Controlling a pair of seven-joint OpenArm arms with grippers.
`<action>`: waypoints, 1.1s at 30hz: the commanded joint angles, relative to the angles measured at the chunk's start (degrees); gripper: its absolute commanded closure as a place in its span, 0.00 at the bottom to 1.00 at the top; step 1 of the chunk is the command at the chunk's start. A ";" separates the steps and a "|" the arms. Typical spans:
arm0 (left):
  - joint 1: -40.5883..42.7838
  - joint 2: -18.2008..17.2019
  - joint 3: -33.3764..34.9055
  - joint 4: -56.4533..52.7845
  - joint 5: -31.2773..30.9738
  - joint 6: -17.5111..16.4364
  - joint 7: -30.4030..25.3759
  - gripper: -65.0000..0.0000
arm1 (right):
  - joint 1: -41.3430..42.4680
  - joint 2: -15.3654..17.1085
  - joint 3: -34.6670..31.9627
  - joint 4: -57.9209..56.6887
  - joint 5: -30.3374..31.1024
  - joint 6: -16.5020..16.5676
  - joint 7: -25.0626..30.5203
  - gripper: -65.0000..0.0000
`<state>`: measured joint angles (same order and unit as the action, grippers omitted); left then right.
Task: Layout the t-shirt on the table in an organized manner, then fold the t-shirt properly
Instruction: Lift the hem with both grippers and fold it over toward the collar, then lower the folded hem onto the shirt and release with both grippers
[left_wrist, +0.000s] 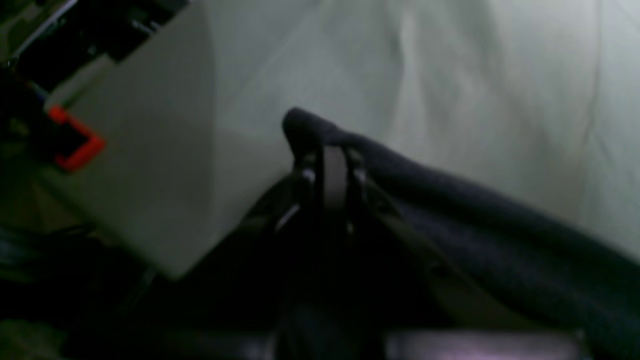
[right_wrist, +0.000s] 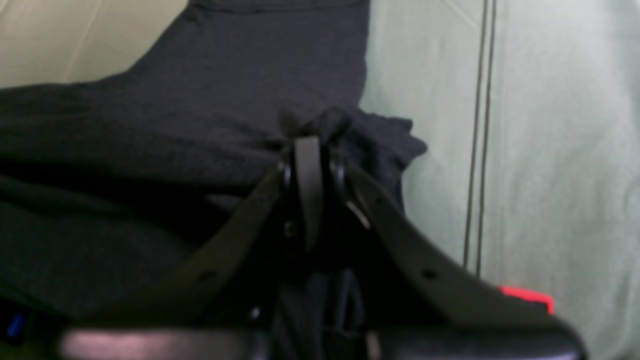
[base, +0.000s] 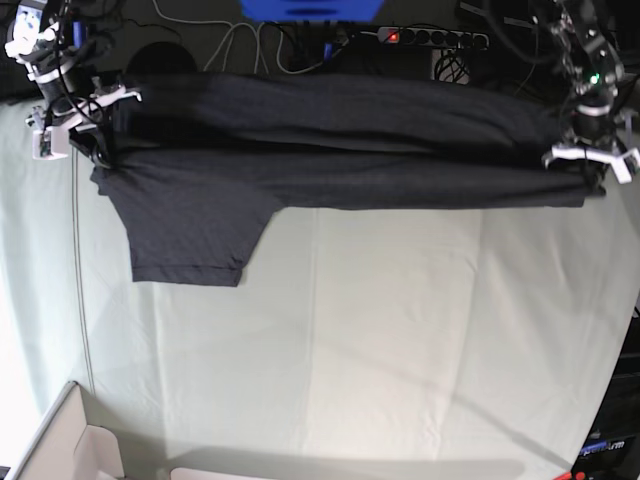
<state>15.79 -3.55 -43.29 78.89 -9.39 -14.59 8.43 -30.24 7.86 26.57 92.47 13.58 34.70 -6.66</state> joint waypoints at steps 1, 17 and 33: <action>0.25 -1.85 -0.27 2.29 -1.29 0.30 -2.23 1.00 | -0.31 0.63 0.47 0.94 1.05 0.07 1.78 1.00; 1.48 -6.87 -0.36 6.51 -10.00 0.30 13.07 1.00 | -4.27 0.71 1.17 0.85 0.88 0.16 1.78 1.00; 1.66 -7.04 -0.01 -2.19 -9.91 0.30 12.80 0.99 | -5.50 0.19 0.73 -2.75 0.70 0.16 1.69 1.00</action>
<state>17.41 -9.54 -43.00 75.96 -18.96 -14.39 22.50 -35.29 7.42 26.94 88.86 13.72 34.70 -6.48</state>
